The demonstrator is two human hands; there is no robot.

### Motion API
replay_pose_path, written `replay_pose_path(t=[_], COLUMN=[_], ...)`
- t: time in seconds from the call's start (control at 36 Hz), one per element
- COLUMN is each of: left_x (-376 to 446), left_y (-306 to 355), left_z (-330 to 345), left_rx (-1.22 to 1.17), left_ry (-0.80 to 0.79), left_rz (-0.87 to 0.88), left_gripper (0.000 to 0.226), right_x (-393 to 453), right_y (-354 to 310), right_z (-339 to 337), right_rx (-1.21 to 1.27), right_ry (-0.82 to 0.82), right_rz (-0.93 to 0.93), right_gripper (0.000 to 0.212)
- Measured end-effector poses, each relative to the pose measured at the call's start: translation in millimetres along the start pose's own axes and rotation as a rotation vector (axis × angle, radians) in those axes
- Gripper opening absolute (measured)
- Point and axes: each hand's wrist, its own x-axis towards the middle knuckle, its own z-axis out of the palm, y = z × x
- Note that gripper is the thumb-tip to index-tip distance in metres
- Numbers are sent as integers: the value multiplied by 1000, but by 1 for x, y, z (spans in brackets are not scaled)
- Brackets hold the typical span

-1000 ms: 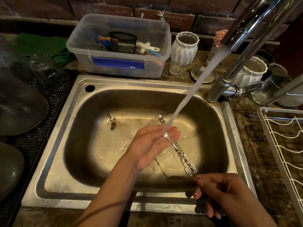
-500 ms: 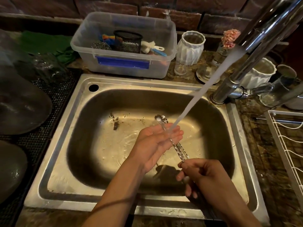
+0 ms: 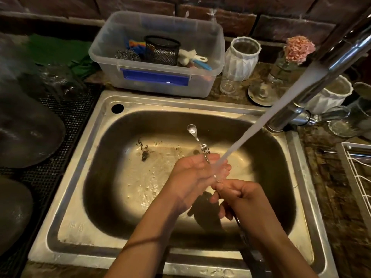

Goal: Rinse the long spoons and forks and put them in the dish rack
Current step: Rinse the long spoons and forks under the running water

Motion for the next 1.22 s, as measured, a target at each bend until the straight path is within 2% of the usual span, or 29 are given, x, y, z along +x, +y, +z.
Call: replay_pose_path(t=[0.19, 0.39, 0.64, 1.22], left_x=[10, 23, 32, 31], left_y=[17, 35, 57, 87], left_z=[-9, -12, -22, -41], left_rx=[-44, -87, -75, -185], left_ry=[46, 54, 57, 79], left_rz=[3, 47, 58, 151], left_gripper=[25, 25, 26, 30], right_x=[17, 32, 43, 53], right_y=[-4, -8, -11, -20], right_z=[3, 5, 8, 17], right_rx=[74, 270, 367, 613], right_ry=[-86, -111, -204, -297], right_rz=[64, 183, 229, 275], right_gripper=[29, 37, 34, 28])
